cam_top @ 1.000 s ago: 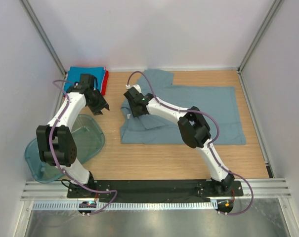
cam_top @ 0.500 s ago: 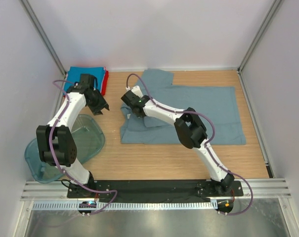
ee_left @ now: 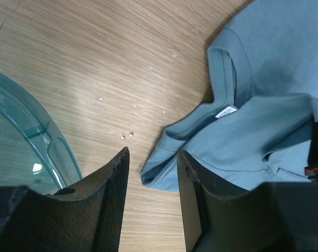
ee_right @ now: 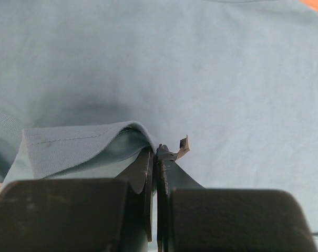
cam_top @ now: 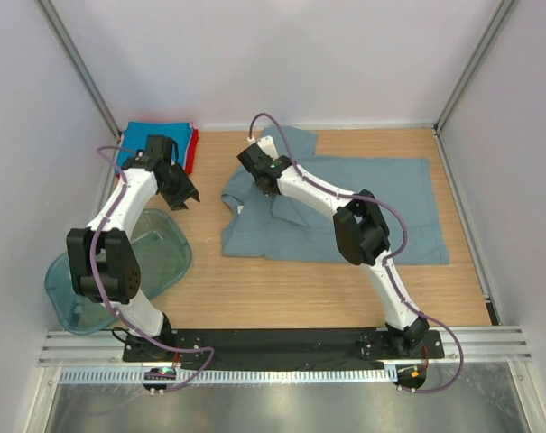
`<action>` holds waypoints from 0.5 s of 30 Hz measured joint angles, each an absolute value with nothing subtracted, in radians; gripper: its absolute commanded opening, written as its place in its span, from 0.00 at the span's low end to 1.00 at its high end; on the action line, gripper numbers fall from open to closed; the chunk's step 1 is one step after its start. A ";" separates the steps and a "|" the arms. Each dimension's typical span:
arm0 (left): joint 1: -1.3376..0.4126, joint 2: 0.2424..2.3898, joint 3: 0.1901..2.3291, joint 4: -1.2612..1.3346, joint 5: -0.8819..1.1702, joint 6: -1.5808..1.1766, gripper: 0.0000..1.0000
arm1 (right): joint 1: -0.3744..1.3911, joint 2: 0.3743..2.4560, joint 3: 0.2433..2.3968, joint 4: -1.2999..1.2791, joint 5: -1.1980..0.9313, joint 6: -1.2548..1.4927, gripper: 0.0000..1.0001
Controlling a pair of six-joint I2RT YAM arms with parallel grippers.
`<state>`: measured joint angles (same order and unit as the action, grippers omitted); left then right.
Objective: Fold and stack the t-shirts
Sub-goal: Fold the tshirt
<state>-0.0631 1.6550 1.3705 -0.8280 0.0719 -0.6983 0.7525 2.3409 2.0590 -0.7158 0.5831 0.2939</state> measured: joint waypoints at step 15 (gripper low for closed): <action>-0.065 1.662 1.372 -0.843 0.071 -0.676 0.43 | 0.701 2.332 2.067 -0.716 0.571 0.316 0.01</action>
<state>-0.0654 1.6623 1.3720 -0.8429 0.0711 -0.6762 0.7010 2.3318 2.0666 -0.7158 0.5709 0.3161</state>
